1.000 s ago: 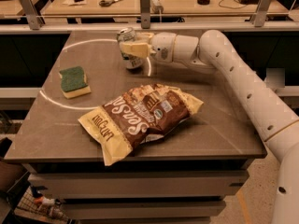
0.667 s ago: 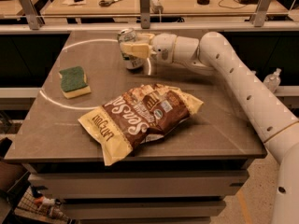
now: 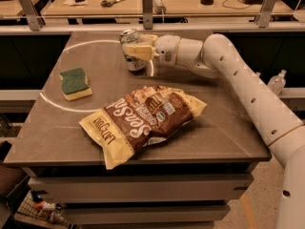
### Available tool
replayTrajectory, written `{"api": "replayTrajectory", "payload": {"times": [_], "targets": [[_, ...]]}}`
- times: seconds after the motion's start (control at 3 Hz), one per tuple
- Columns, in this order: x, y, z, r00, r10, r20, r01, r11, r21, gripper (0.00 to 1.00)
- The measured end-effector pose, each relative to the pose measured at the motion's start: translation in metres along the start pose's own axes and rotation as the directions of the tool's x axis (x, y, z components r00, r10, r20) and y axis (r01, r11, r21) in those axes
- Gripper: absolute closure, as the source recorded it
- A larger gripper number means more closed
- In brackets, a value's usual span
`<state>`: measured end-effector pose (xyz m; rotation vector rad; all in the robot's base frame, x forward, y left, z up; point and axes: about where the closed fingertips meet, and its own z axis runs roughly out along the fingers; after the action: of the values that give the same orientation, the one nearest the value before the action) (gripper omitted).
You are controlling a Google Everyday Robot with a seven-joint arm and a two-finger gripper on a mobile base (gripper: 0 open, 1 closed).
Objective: Place 7up can upright
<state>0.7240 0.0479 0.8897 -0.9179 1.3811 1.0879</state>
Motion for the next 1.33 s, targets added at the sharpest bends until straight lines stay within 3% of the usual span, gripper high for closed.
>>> {"api": "replayTrajectory", "payload": {"times": [1.0, 1.33], "targets": [[0.0, 0.0051, 0.009, 1.0, 0.0, -0.001, 0.0, 0.9999, -0.015, 0.13], [-0.0001, 0.0072, 0.0127, 1.0, 0.001, -0.001, -0.001, 0.9998, -0.022, 0.0]]}}
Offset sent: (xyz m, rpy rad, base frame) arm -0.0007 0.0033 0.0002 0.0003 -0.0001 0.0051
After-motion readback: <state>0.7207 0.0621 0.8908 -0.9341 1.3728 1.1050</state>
